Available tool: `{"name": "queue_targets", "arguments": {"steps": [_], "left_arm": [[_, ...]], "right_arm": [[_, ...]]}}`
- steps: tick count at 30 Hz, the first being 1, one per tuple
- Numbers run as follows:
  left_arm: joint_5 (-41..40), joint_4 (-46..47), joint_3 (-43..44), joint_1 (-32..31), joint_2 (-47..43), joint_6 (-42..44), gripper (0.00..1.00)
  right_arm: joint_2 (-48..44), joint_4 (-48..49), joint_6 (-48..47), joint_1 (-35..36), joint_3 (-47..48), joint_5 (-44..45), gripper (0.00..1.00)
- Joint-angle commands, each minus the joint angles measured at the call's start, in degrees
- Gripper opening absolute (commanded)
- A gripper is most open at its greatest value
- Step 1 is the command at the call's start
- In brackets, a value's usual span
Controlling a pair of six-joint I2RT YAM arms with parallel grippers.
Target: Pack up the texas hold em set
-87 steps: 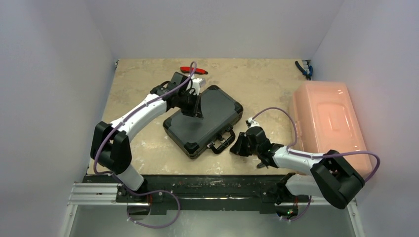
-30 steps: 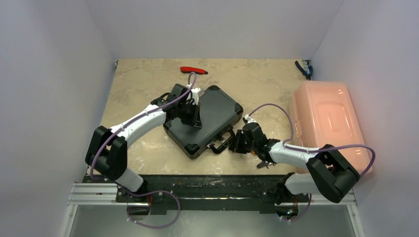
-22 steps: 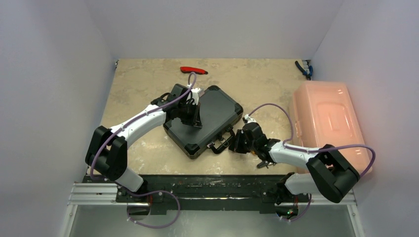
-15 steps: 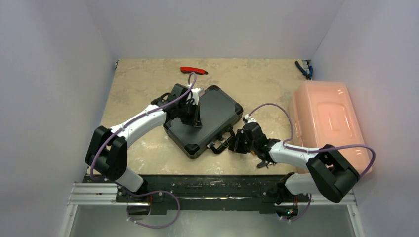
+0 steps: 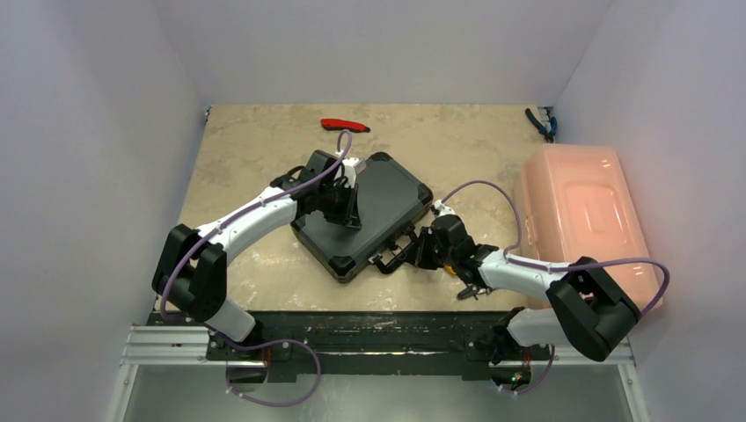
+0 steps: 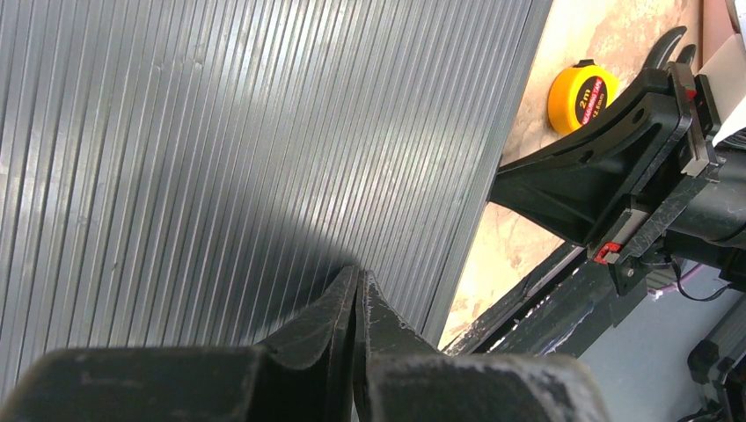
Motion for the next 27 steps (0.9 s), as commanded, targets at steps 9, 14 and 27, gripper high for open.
{"name": "queue_targets", "arguments": {"steps": [9, 14, 27], "left_arm": [[-1.0, -3.7, -1.4, -1.0, 0.9, -0.3, 0.0], [-1.0, -3.7, -1.3, -1.1, 0.8, -0.3, 0.0], [-1.2, -3.8, -1.4, -1.2, 0.8, -0.2, 0.0]], "right_arm": [[-1.2, 1.1, -1.2, -0.2, 2.9, 1.4, 0.0], [-0.8, 0.9, -1.6, -0.2, 4.0, 1.4, 0.0], [2.3, 1.3, -2.3, -0.2, 7.3, 0.9, 0.0]]}}
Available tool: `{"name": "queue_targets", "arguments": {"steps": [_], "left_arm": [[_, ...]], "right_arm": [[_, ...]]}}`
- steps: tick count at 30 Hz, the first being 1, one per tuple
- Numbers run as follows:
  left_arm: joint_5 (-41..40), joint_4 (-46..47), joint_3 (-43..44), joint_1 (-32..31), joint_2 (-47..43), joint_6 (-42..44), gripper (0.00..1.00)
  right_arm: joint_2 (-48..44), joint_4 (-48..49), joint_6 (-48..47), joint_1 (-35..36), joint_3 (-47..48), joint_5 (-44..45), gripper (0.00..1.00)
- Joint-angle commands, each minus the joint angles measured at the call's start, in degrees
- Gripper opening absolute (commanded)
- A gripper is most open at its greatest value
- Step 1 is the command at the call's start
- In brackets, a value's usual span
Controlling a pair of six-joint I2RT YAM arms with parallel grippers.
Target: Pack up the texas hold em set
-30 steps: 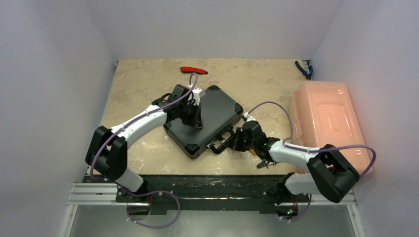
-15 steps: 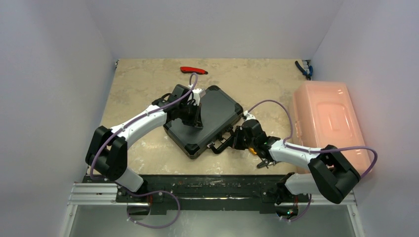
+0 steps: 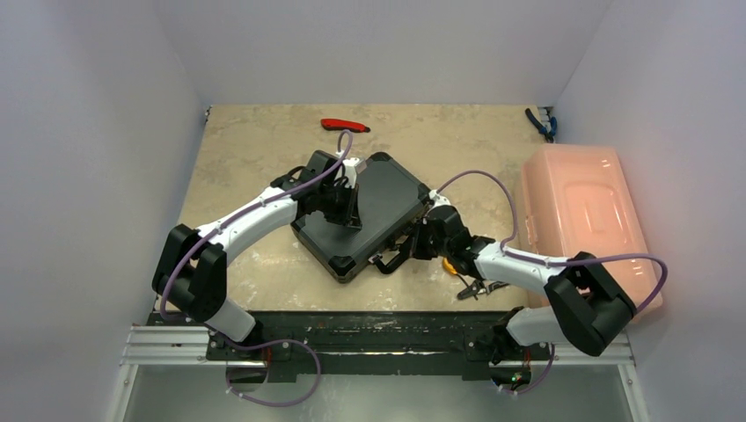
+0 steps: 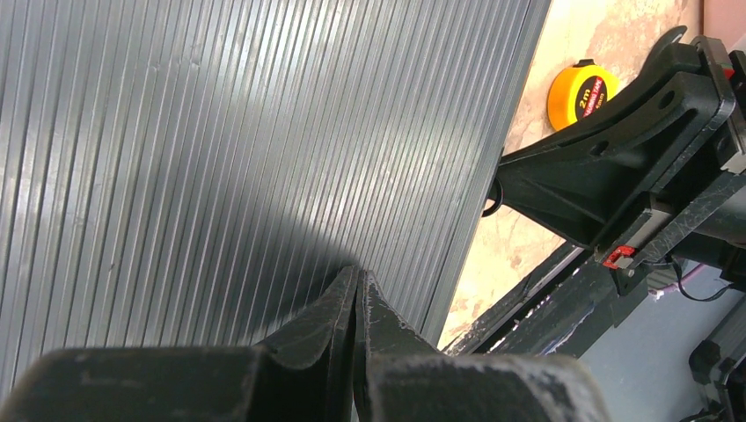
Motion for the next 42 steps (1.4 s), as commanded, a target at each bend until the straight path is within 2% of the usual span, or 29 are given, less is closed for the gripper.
{"name": "queue_targets", "arguments": {"steps": [1, 42], "left_arm": [[-1.0, -3.8, -1.4, -1.1, 0.8, -0.2, 0.0], [-1.2, -4.2, -1.2, -1.3, 0.5, -0.2, 0.0]], "right_arm": [[1.1, 1.6, -1.1, -0.1, 2.9, 0.8, 0.0], [4.7, 3.1, -0.1, -0.1, 5.0, -1.4, 0.0]]}}
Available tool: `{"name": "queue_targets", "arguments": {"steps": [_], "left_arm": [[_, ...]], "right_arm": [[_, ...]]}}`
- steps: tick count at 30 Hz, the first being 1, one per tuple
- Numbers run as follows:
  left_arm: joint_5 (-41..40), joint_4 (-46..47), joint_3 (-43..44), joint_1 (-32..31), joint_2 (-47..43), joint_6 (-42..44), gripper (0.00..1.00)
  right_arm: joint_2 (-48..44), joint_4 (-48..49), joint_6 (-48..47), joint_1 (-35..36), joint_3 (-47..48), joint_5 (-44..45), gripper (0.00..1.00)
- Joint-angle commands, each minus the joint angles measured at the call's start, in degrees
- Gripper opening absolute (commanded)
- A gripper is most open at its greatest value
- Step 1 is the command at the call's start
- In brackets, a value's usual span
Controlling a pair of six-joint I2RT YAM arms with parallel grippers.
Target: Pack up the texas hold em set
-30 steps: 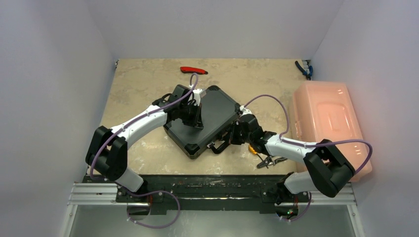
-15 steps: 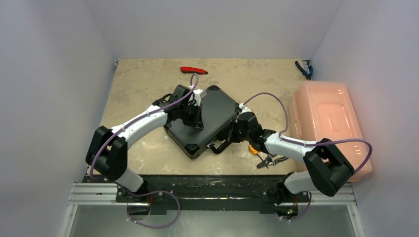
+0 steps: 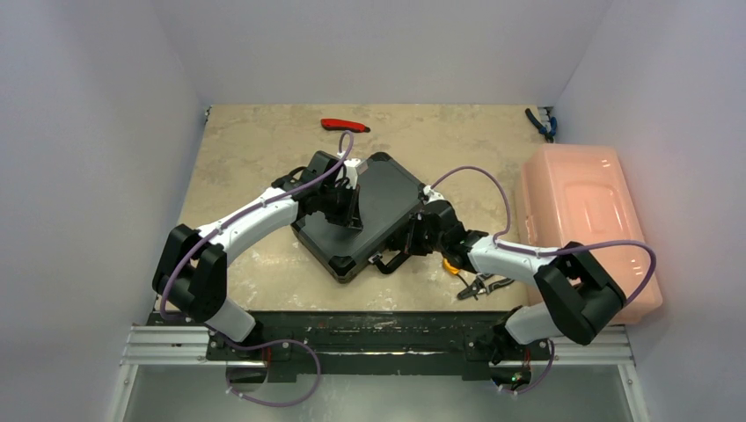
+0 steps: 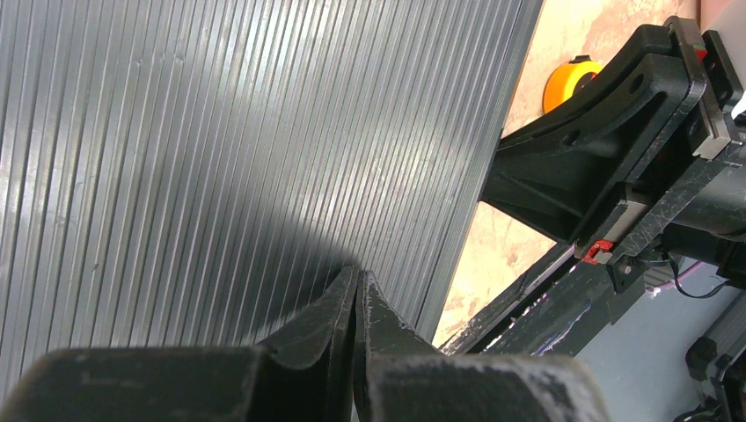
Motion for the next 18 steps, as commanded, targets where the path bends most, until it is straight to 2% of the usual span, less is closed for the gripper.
{"name": "queue_targets", "arguments": {"steps": [1, 18], "left_arm": [[-1.3, -4.1, -1.0, -0.8, 0.5, 0.3, 0.0], [-1.2, -4.3, -0.5, -0.8, 0.8, 0.3, 0.0]], "right_arm": [[0.0, 2.4, 0.0, -0.1, 1.5, 0.2, 0.0], [1.0, 3.1, 0.4, -0.1, -1.3, 0.3, 0.0]]}}
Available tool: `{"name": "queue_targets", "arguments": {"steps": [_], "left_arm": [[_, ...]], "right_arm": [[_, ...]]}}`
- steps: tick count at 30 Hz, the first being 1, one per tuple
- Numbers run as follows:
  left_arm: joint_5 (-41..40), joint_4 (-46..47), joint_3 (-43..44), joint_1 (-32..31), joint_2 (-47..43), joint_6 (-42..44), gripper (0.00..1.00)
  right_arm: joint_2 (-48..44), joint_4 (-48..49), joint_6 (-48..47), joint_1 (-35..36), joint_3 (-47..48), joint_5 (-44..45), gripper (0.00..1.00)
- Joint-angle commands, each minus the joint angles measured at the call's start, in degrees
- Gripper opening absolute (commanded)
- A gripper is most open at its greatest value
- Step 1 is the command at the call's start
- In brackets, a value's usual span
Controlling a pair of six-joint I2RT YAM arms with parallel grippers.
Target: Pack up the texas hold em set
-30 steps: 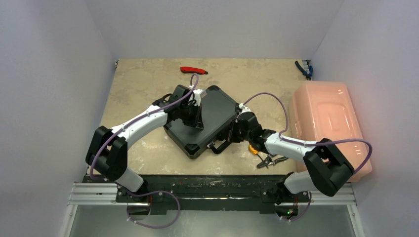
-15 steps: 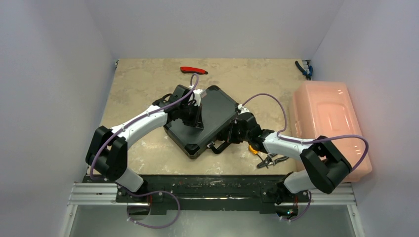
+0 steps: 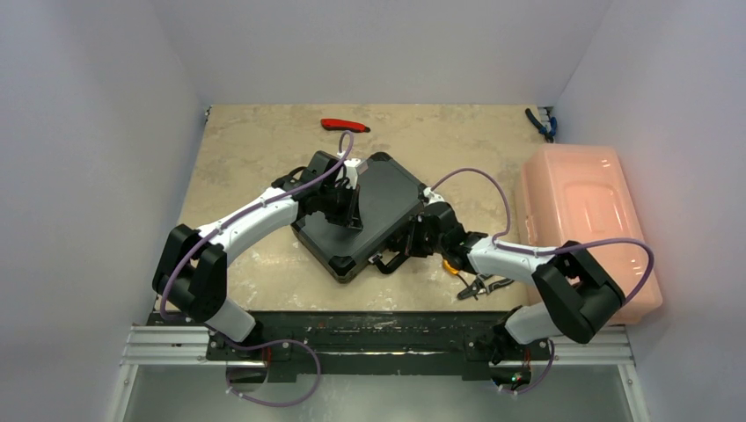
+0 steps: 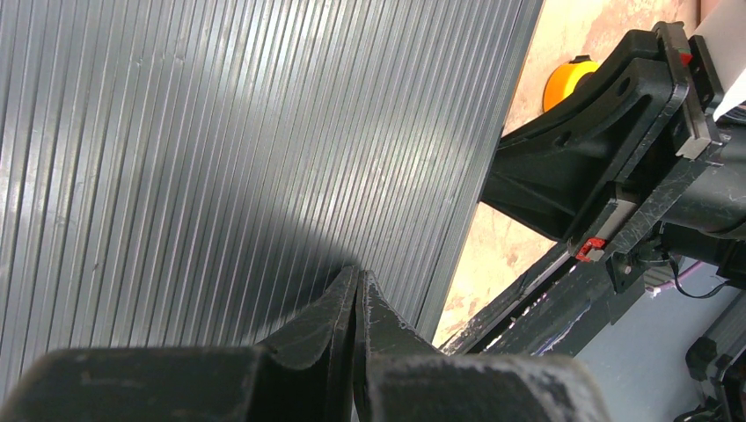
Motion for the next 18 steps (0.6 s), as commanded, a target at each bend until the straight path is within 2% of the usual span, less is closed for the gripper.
{"name": "queue_targets", "arguments": {"steps": [1, 18], "left_arm": [[-1.1, -4.3, -0.4, -0.8, 0.9, 0.3, 0.0], [-1.4, -4.4, -0.1, -1.0, 0.7, 0.3, 0.0]], "right_arm": [[0.8, 2.4, 0.3, -0.2, -0.5, 0.3, 0.0], [0.6, 1.0, 0.4, -0.1, -0.8, 0.9, 0.0]]}}
